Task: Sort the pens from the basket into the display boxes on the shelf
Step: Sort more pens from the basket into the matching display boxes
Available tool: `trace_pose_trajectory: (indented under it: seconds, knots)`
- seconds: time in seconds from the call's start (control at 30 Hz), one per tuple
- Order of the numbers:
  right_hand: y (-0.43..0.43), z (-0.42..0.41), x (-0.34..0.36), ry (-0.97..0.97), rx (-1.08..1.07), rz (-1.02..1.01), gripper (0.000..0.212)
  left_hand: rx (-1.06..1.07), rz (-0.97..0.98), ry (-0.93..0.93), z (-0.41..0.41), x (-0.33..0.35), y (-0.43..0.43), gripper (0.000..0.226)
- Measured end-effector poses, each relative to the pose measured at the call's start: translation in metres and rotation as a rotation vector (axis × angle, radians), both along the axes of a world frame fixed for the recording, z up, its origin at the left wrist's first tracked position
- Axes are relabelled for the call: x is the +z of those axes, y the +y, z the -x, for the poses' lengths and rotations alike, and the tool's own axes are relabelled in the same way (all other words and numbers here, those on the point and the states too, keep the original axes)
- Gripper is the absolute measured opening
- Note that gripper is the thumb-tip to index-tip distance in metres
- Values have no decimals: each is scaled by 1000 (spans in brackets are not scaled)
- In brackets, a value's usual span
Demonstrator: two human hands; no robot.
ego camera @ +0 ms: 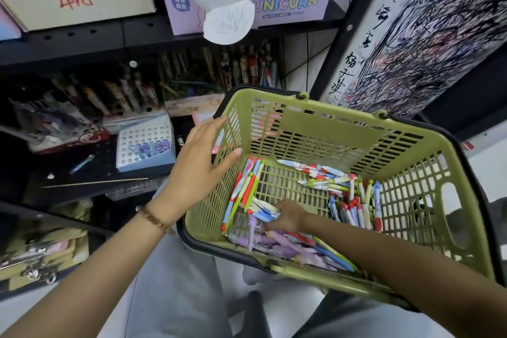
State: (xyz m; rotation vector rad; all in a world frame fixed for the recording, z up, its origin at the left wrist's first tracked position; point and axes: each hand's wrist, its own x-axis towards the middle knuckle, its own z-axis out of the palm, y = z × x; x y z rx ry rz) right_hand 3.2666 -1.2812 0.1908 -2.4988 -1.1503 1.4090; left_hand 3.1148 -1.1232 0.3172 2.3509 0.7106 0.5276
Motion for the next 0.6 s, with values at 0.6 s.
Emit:
trace_pose_trajectory:
  seconds: [0.6]
  knots:
    - [-35,-21,88,942,-920,-383,9,-89,387,-243,-32,13,-39,31]
